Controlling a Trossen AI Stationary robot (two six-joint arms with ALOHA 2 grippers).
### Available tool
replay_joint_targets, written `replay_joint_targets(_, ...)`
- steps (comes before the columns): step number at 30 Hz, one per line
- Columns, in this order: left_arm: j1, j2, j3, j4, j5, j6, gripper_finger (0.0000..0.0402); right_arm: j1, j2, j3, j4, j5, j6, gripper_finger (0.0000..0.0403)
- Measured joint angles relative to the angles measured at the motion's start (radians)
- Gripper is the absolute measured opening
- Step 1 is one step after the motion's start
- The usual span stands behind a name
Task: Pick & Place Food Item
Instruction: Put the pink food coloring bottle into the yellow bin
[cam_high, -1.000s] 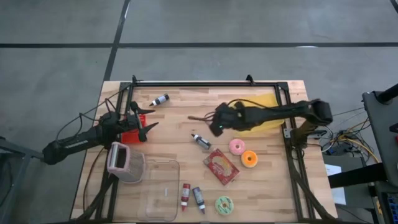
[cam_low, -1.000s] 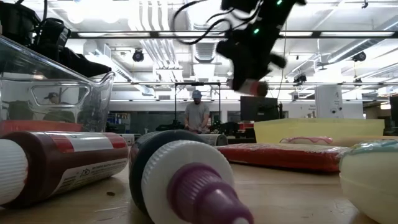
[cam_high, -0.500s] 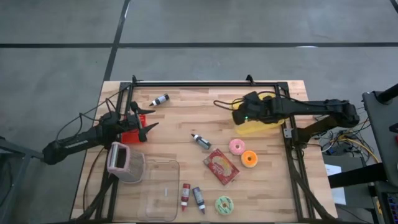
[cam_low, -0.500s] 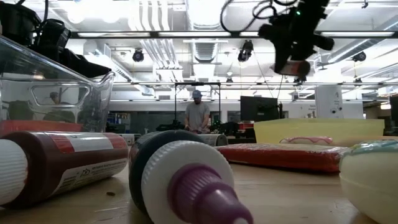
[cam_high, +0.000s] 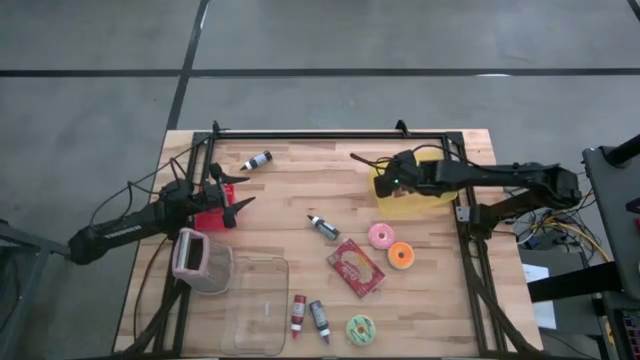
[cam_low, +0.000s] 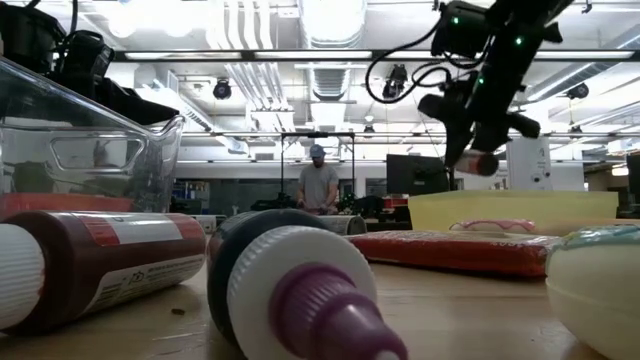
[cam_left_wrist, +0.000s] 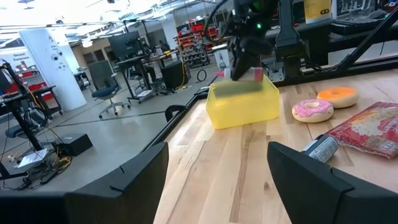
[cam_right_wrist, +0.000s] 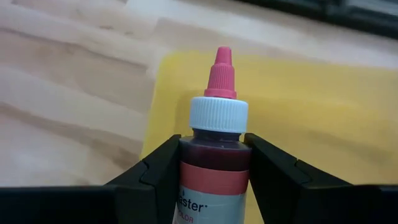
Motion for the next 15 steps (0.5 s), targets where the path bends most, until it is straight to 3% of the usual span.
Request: replay_joint_targets(15, 0.0, 0.0, 0.0, 0.0, 0.0, 0.0, 0.0278, -0.01, 0.01, -0.113, 0.128, -0.014, 0.046, 0.0158)
